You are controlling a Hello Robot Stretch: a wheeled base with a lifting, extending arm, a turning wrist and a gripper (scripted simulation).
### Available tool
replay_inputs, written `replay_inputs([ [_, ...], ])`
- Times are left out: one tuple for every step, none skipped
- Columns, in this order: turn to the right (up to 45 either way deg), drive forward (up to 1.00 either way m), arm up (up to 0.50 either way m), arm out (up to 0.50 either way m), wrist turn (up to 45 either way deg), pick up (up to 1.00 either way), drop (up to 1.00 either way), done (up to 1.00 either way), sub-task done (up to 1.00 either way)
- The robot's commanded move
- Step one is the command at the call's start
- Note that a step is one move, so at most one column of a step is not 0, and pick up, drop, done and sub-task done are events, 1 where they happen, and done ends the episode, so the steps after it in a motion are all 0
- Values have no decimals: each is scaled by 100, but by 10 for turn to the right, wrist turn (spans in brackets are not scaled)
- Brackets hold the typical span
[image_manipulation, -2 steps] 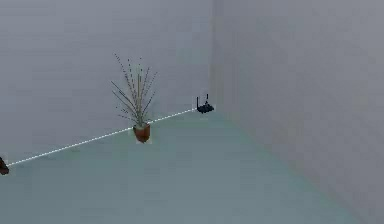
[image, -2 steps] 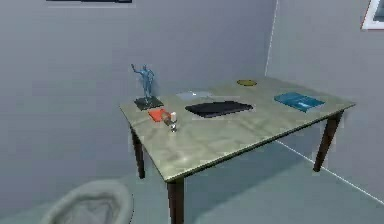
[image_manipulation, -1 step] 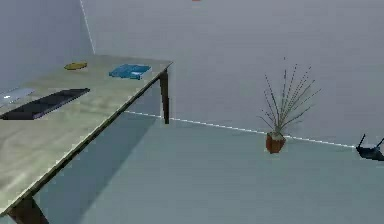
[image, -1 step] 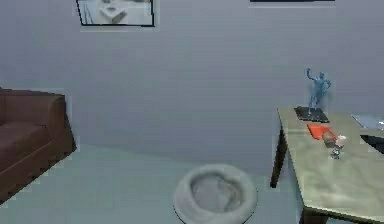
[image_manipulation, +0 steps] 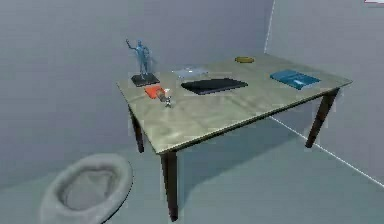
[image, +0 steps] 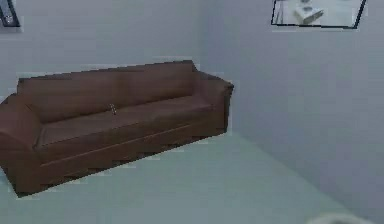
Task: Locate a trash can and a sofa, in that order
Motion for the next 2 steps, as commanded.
replay_inputs([
  [-450,0,0,0,0,0,0,0,0],
  [-300,0,0,0,0,0,0,0,0],
])
